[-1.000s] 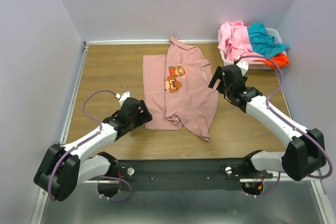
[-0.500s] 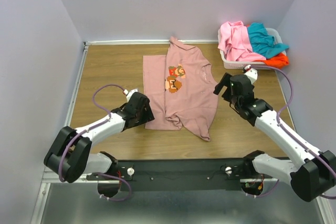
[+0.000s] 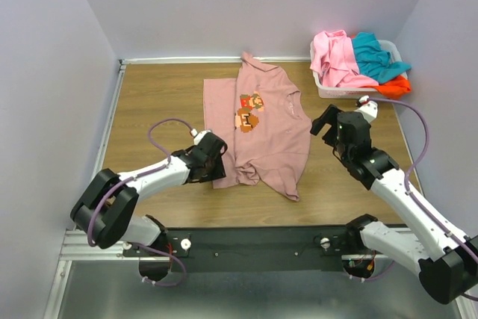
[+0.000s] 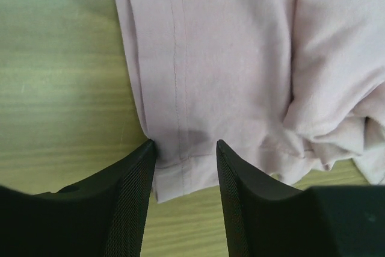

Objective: Fold and stack the t-shirts
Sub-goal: Flatten the tshirt out

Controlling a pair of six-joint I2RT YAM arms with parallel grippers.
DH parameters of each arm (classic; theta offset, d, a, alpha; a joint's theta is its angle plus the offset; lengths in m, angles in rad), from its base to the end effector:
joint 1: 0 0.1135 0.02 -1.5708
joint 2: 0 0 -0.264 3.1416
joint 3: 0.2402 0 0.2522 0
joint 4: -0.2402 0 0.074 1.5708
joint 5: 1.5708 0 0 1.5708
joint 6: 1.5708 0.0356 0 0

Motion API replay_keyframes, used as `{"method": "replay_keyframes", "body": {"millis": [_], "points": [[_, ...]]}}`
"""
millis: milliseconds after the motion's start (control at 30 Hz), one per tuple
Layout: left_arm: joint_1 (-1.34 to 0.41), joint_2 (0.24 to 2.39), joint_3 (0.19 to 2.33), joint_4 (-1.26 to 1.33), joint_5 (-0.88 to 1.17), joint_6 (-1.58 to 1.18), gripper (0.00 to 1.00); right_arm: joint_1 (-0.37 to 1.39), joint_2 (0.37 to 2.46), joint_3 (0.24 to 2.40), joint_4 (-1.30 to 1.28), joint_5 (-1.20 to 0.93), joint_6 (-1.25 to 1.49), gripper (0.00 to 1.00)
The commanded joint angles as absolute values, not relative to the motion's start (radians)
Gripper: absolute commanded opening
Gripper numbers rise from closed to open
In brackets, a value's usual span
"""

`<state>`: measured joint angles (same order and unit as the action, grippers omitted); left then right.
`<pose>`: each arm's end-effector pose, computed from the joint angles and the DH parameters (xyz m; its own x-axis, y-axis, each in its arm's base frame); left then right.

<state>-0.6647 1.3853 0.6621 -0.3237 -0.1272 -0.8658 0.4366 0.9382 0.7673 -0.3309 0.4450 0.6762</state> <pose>0.1990 -0.1502 0.1612 -0.8696 -0.2783 -0.4078 -0.1549 0.9381 -0.3098 0.1955 0.0743 0.2928 -0.3648 0.4531 -0.8134 0.2418 0.8897 0.3872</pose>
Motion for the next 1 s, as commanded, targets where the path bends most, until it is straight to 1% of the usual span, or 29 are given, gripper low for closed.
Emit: {"method": "replay_keyframes", "body": {"millis": [0,167,267,433,467,533,567,600,667,733,767,833,933,967], "points": [[-0.698,1.355,0.634,-0.535,-0.159,-0.939,0.53,0.437,0.927,0.747,-0.325,0.465,0.667,1.00],[-0.707,1.327,0.634,-0.583,-0.183,-0.960,0.54,0.437,0.943,0.747,-0.327,0.462,0.663,1.00],[-0.727,1.336,0.637,-0.546,-0.166,-0.953,0.54,0.437,0.962,0.750,-0.325,0.457,0.661,1.00],[-0.727,1.433,0.673,-0.485,-0.161,-0.928,0.54,0.436,0.982,0.749,-0.327,0.434,0.655,1.00],[-0.729,1.446,0.686,-0.476,-0.161,-0.920,0.51,0.437,0.980,0.747,-0.327,0.420,0.653,1.00],[-0.733,1.473,0.692,-0.471,-0.153,-0.914,0.37,0.437,0.970,0.736,-0.328,0.408,0.655,1.00],[-0.736,1.473,0.690,-0.463,-0.152,-0.913,0.11,0.437,0.963,0.732,-0.328,0.387,0.655,1.00],[-0.738,1.457,0.689,-0.460,-0.153,-0.914,0.00,0.437,0.957,0.724,-0.331,0.376,0.657,1.00],[-0.738,1.425,0.678,-0.454,-0.164,-0.914,0.00,0.437,0.948,0.703,-0.344,0.307,0.660,1.00],[-0.736,1.359,0.675,-0.459,-0.215,-0.925,0.00,0.436,0.957,0.692,-0.380,0.224,0.637,0.99],[-0.723,1.336,0.678,-0.475,-0.234,-0.928,0.00,0.437,0.980,0.693,-0.405,0.136,0.629,0.99],[-0.698,1.276,0.698,-0.500,-0.302,-0.936,0.00,0.471,1.005,0.686,-0.465,0.078,0.600,0.99],[-0.629,1.210,0.707,-0.522,-0.350,-0.910,0.00,0.625,1.035,0.663,-0.531,0.121,0.617,0.98],[-0.614,1.197,0.703,-0.520,-0.354,-0.901,0.00,0.718,1.048,0.657,-0.544,0.153,0.630,0.98]]}}
